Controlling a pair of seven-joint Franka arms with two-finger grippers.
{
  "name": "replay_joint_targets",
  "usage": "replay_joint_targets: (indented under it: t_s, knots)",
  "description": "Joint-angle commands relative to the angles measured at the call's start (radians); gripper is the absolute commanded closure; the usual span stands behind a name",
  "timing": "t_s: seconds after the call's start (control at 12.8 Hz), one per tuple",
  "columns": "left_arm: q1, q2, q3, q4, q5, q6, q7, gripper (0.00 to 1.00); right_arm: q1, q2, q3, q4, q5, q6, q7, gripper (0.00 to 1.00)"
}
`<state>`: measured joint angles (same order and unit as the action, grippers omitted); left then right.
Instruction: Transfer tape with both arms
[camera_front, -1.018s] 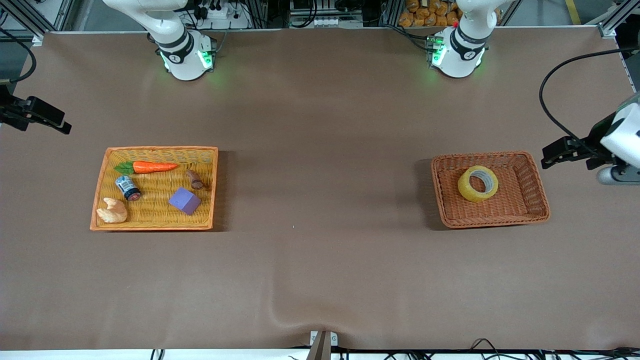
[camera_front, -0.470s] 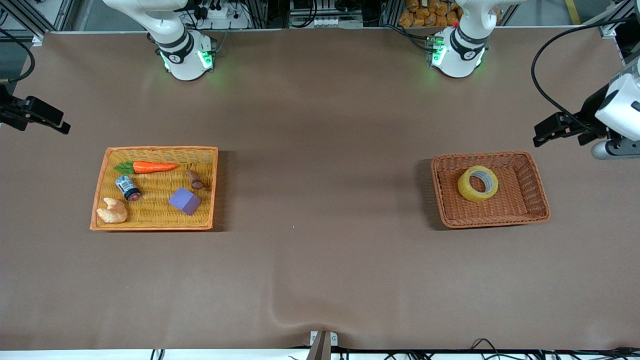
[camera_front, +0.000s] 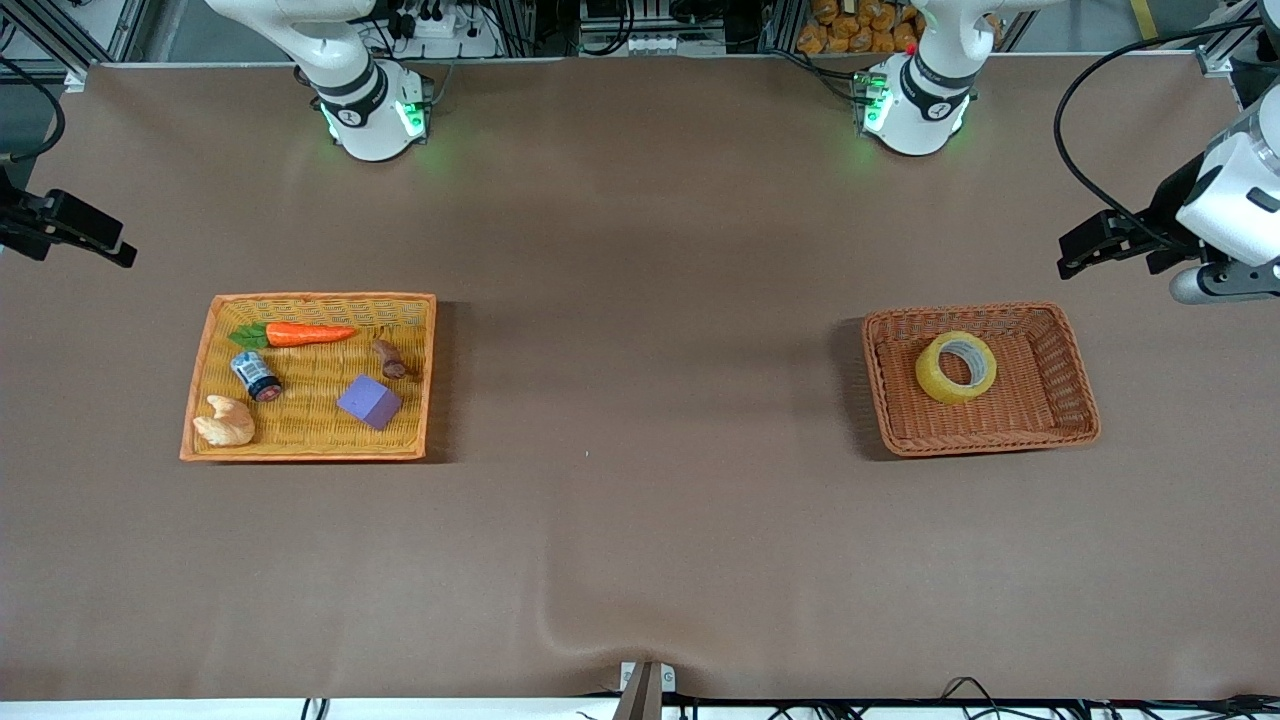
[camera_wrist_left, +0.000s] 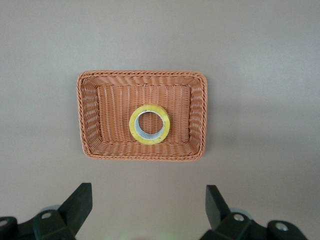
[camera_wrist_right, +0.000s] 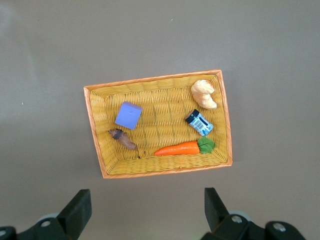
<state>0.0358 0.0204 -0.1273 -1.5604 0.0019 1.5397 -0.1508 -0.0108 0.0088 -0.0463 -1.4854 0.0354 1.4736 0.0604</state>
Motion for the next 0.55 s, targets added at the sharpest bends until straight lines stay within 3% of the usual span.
replay_joint_targets:
  t_s: [0.0,0.23,0.47]
  knots:
    - [-0.01,-0.017,0.014,-0.004,-0.005,-0.018,-0.012,0.0,-0.023,0.007,0.014,0.021,-0.003,-0.019,-0.019,0.0]
    - [-0.013,0.002,0.014,0.049,0.061,-0.071,-0.013,0.0,-0.015,0.007,0.014,0.017,-0.04,-0.035,-0.019,0.0]
    - [-0.007,0.001,0.014,0.057,0.052,-0.085,-0.012,0.0,-0.017,0.007,0.016,0.013,-0.038,-0.047,-0.011,0.0]
